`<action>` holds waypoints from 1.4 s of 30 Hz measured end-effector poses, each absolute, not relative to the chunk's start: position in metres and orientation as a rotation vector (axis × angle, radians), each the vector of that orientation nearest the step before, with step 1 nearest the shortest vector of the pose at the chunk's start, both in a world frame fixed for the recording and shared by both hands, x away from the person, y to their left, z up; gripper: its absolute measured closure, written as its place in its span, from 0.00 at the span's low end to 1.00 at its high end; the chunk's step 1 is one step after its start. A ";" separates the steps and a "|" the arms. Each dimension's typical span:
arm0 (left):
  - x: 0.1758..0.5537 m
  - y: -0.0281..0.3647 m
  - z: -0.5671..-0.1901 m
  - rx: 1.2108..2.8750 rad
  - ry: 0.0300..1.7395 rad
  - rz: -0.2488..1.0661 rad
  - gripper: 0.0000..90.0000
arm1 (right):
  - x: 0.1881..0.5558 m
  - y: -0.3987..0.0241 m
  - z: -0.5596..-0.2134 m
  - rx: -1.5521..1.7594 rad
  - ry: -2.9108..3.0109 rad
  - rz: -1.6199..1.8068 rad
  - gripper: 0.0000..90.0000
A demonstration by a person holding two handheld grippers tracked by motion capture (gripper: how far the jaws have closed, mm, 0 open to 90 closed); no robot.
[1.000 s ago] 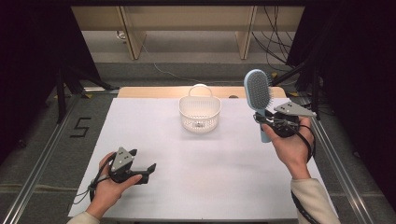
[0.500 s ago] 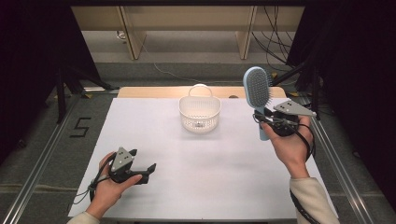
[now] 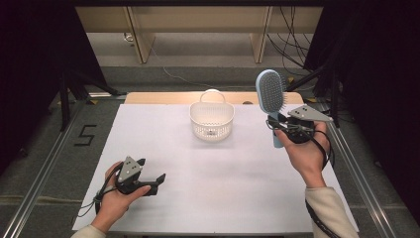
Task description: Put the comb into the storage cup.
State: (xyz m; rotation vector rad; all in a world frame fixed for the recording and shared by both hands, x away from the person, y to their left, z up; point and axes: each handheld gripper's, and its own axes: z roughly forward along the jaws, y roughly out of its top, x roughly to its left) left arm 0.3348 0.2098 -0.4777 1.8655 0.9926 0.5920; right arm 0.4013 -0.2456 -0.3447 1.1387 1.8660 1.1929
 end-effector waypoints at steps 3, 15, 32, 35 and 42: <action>0.335 0.210 -0.478 1.865 0.994 0.592 0.10 | 0.402 -0.244 -0.344 1.138 1.866 1.196 0.78; 0.335 0.210 -0.478 1.865 0.995 0.592 0.10 | 0.406 -0.239 -0.343 1.132 1.865 1.209 0.78; 0.335 0.210 -0.478 1.865 0.994 0.593 0.10 | 0.410 -0.233 -0.341 1.124 1.858 1.229 0.78; 0.335 0.210 -0.477 1.865 0.994 0.593 0.10 | 0.411 -0.232 -0.341 1.123 1.856 1.232 0.78; 0.335 0.210 -0.478 1.865 0.994 0.594 0.10 | 0.412 -0.230 -0.340 1.118 1.851 1.238 0.78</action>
